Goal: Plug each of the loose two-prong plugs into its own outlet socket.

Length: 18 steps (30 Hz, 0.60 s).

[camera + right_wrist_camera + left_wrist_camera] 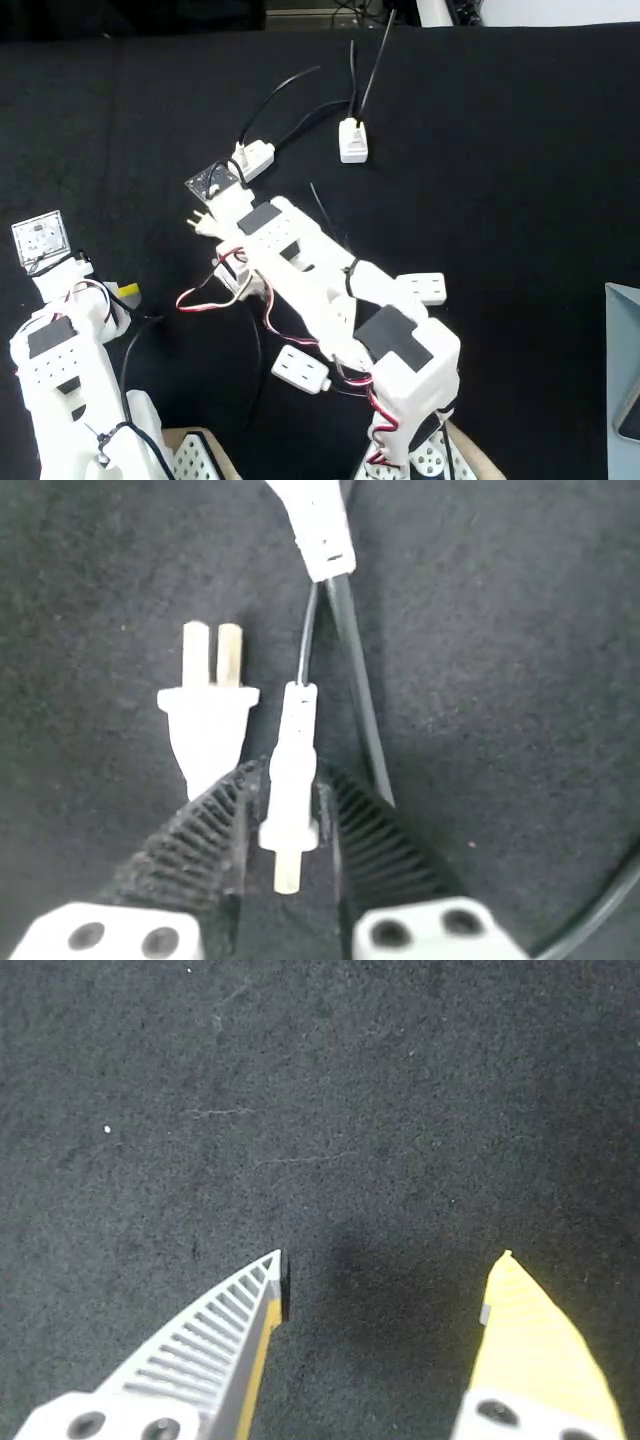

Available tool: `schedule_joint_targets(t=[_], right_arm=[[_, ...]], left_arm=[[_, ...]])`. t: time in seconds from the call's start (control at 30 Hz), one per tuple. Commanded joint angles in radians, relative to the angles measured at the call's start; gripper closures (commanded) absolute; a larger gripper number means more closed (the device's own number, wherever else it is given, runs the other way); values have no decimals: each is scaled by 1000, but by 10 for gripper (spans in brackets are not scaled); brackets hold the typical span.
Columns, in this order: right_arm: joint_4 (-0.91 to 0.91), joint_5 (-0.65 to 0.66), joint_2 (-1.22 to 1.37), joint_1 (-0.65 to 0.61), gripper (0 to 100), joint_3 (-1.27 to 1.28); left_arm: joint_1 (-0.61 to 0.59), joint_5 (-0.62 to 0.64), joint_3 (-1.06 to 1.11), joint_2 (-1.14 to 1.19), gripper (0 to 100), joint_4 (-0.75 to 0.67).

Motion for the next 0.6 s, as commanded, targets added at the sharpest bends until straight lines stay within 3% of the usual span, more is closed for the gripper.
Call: schedule_joint_targets(t=[0.0, 0.2, 0.57], right_arm=[[63, 25, -13, 12, 986, -70], [253, 43, -110, 6, 986, -162], [430, 44, -501, 6, 986, -163]], left_arm=[[-8, 3, -4, -18, 683, -21], [-8, 11, -13, -18, 683, -20], [38, 43, -85, -18, 683, -11]])
